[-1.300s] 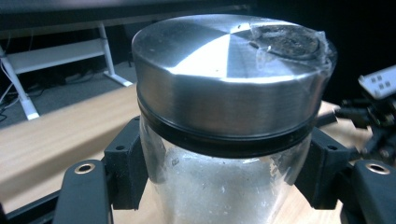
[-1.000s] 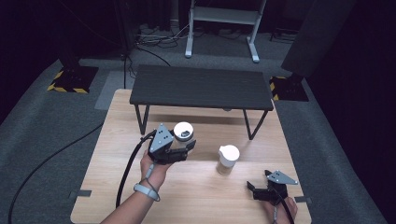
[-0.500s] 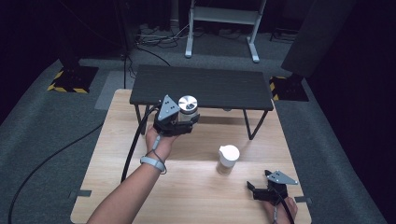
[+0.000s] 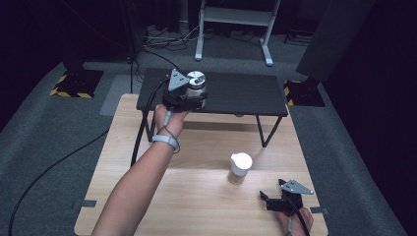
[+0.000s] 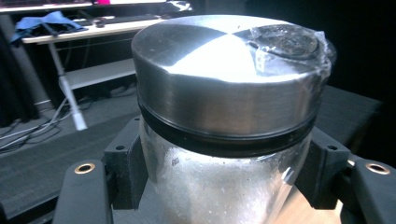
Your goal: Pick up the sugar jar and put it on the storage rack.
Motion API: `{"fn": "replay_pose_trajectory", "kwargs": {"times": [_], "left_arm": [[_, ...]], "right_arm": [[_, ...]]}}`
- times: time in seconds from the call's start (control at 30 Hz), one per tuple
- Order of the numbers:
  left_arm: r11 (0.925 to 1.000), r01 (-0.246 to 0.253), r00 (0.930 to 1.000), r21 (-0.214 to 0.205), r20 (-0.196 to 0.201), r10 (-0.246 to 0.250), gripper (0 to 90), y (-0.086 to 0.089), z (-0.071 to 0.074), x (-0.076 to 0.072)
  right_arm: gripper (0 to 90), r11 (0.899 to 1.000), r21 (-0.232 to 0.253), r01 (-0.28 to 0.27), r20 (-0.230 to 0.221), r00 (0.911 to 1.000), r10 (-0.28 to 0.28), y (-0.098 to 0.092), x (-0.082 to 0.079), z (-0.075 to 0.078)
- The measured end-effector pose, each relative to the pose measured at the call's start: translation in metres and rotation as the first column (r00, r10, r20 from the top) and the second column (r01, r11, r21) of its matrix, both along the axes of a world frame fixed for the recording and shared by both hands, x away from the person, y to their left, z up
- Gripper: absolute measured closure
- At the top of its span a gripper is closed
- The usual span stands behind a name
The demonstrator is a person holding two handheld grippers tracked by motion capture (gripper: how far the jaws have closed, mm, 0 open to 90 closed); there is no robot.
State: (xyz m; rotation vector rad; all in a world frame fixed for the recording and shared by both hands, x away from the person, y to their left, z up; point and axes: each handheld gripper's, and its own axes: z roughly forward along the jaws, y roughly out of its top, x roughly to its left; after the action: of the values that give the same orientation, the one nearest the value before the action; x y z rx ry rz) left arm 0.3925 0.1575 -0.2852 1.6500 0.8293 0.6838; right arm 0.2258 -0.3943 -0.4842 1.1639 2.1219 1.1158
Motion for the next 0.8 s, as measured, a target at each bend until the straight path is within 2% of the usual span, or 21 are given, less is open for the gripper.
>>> {"fn": "replay_pose_trajectory", "kwargs": {"times": [0.07,0.13,0.2,0.23,0.33,0.47,0.6,0.7,0.73,0.8], "left_arm": [[0.9999,-0.009,1.0,0.006,-0.003,0.009,30.9,-0.003,0.001,0.004],[0.999,-0.039,0.9989,0.024,-0.026,0.04,30.8,-0.011,0.006,0.017],[0.9986,-0.048,0.9984,0.022,-0.028,0.048,30.9,-0.014,0.006,0.02],[0.9972,-0.069,0.9972,0.029,-0.027,0.069,30.9,-0.019,0.004,0.027],[0.9942,-0.1,0.9936,0.041,-0.049,0.102,30.8,-0.026,0.003,0.038],[0.9949,-0.096,0.9942,0.03,-0.046,0.097,30.8,-0.031,-0.002,0.048],[0.993,-0.093,0.9939,0.072,-0.053,0.097,30.9,-0.038,0.005,0.056],[0.9937,-0.095,0.9938,0.06,-0.052,0.098,30.8,-0.038,0.003,0.059],[0.9942,-0.1,0.9928,0.041,-0.062,0.102,30.8,-0.037,0.001,0.062],[0.9933,-0.107,0.9897,0.044,-0.09,0.111,30.8,-0.038,0.001,0.065]], "right_arm": [[2.6,1.0,0.0,0.0,0.0,1.0,0.0,0.0,0.0,0.0],[2.6,1.0,0.0,0.0,0.0,1.0,0.0,0.0,0.0,0.0],[2.6,1.0,-0.001,0.0,-0.001,1.0,0.0,0.0,0.0,0.0],[2.6,1.0,0.0,0.0,-0.001,1.0,0.0,0.0,0.0,0.0],[2.6,1.0,0.0,0.0,-0.001,1.0,0.0,0.0,0.0,0.0],[2.6,1.0,-0.001,-0.002,0.0,1.0,0.002,0.0,0.0,0.0],[2.7,1.0,-0.001,-0.003,0.001,1.0,0.003,0.0,0.001,0.0],[2.7,1.0,-0.001,-0.003,0.0,1.0,0.003,0.0,0.001,0.0],[2.7,1.0,-0.001,-0.003,0.001,1.0,0.003,0.0,0.001,0.0],[2.7,1.0,-0.002,-0.003,0.001,1.0,0.003,0.0,0.001,0.0]]}}
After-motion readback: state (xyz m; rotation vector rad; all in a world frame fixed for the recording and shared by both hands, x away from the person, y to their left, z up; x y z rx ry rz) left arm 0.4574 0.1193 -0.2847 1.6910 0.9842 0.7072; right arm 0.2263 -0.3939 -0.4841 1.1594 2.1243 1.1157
